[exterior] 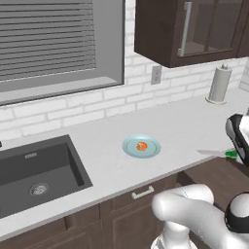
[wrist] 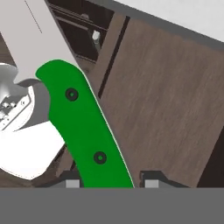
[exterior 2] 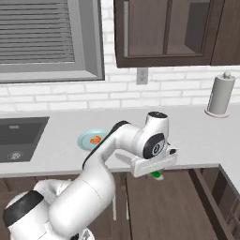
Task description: Pick up the knife from the drawer and place it on the cutting board. Then place the meat from the plate to the cutting board.
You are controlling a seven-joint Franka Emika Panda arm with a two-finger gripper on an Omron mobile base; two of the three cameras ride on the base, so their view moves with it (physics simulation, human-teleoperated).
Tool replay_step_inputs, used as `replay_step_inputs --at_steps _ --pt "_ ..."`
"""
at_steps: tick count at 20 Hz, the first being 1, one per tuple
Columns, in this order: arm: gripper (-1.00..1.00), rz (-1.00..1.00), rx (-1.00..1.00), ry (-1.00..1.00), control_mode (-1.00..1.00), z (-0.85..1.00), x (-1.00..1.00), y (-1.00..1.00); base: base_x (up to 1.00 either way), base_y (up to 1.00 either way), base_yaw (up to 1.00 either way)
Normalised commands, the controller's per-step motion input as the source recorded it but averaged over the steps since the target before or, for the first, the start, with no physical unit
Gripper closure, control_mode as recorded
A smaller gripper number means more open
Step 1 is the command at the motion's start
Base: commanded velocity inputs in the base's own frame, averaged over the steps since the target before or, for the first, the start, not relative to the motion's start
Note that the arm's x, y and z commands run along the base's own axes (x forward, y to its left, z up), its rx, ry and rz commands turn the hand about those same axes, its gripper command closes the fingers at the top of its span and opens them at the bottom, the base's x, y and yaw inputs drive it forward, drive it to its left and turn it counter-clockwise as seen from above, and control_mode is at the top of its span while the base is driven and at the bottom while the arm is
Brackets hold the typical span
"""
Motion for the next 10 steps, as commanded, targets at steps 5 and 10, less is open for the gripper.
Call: replay_step_inputs --at_steps 5,10 --pt "1.0 0.1 0.0 -0.04 -1.0 0.23 0.0 0.93 0.0 0.0 0.0" --pt "1.0 0.11 0.0 -0.01 -1.0 0.0 0.01 0.6 0.0 0.0 0.0"
